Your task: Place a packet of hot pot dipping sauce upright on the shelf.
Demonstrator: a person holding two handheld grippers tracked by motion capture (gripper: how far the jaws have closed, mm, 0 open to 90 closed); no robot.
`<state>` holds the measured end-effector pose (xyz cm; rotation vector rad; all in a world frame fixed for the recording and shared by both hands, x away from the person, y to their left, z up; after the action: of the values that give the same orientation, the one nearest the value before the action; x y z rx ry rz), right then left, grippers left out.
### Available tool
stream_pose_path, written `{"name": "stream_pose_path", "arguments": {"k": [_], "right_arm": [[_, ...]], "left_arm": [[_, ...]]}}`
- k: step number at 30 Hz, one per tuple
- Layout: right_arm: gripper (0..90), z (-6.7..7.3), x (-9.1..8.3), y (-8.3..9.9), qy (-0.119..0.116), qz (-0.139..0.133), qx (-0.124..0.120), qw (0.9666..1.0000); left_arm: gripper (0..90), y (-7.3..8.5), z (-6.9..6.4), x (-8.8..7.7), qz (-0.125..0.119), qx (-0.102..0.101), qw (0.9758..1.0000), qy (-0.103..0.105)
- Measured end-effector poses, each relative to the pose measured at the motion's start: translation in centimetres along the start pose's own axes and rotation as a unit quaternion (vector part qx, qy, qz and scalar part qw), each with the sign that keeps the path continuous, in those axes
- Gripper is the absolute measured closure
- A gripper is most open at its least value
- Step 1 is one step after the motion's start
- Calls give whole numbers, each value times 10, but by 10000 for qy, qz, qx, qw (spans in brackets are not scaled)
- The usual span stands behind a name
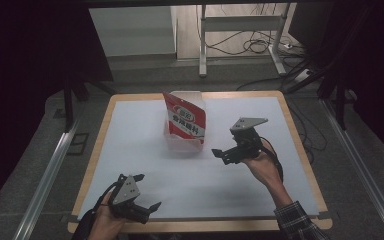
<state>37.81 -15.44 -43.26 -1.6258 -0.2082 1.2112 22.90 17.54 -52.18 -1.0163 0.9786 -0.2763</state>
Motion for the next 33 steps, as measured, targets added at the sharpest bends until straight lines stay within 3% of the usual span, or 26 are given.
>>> {"name": "stream_pose_path", "arguments": {"k": [33], "right_arm": [[0,6,-30,40,196,-6,27,9998]], "left_arm": [[0,-1,-1,0,-53,52,10000,-50]]}}
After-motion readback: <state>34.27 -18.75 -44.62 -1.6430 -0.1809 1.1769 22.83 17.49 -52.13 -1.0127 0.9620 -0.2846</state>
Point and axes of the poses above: each handheld gripper's, and its own axes: x roughly forward along the jaws, y roughly out of its underside, z roughly to its left, the point moved 2 cm from there along x, roughly forward along the jaws, and after that the axes turned 5 degrees about x, right-handed, at the moved point
